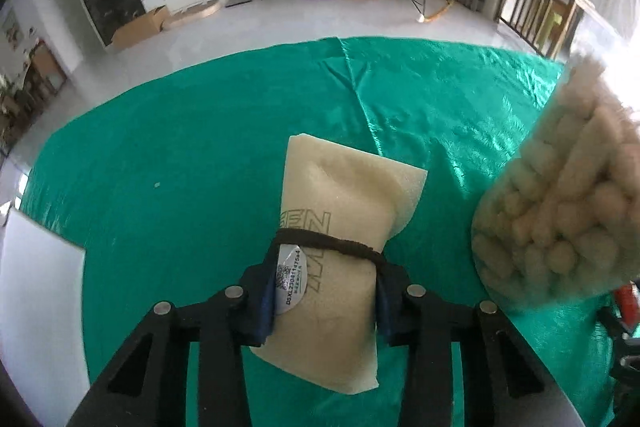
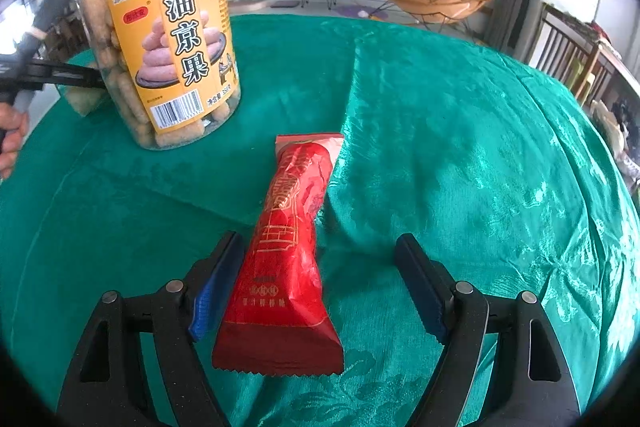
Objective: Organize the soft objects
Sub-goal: 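Grasp the beige cloth bag with the left tool while the right tool holds the red packet, then carry the beige bag and red packet over the white box and open both tools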
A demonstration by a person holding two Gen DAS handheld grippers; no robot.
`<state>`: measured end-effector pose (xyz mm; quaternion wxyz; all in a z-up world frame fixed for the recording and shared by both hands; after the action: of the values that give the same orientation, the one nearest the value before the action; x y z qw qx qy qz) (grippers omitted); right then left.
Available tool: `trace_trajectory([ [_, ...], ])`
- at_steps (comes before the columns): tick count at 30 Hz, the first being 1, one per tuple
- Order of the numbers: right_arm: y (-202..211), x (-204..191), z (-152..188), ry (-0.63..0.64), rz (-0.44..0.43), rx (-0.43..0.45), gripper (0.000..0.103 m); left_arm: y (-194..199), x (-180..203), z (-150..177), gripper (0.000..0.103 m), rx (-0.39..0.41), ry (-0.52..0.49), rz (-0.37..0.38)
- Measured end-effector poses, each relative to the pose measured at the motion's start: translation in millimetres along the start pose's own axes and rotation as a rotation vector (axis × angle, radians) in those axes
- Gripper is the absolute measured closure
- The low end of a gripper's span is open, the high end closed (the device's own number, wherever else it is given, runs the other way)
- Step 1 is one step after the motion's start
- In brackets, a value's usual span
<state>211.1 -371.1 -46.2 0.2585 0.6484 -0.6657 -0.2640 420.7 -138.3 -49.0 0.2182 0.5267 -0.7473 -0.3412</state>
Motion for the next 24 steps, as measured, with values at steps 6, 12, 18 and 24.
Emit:
trace_trajectory([
  [6,-17.4,2.0,-37.3,0.009,-0.024,-0.183,0.088,49.9,-18.1,-5.8,0.065,0.040,0.073,0.014],
  [12,15.9,30.6,-141.9,-0.122,-0.009,-0.065,0.088,107.3,-39.3,-33.3,0.064,0.110,0.102,0.006],
  [18,37.7,-26.5,-221.0,-0.045,-0.072,-0.032,0.088,152.8,-68.9,-44.9,0.064,0.142,0.153,-0.023],
  [24,54.8,-146.1,-239.5,0.072,-0.238,0.000,0.088,206.2,-129.8,-24.1,0.064,0.180,0.217,-0.105],
])
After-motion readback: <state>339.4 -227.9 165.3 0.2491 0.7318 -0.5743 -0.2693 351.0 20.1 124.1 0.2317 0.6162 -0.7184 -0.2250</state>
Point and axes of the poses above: each gripper's, at about its wrist camera, not at the fingertips, and y roughly against the way its jaws point, x to its right, z to its underside, the point moved 5 cm from there along -y, roughly the way its jaws point, and after that the axes turned 12 degrees about x, right-handed, at the moved point
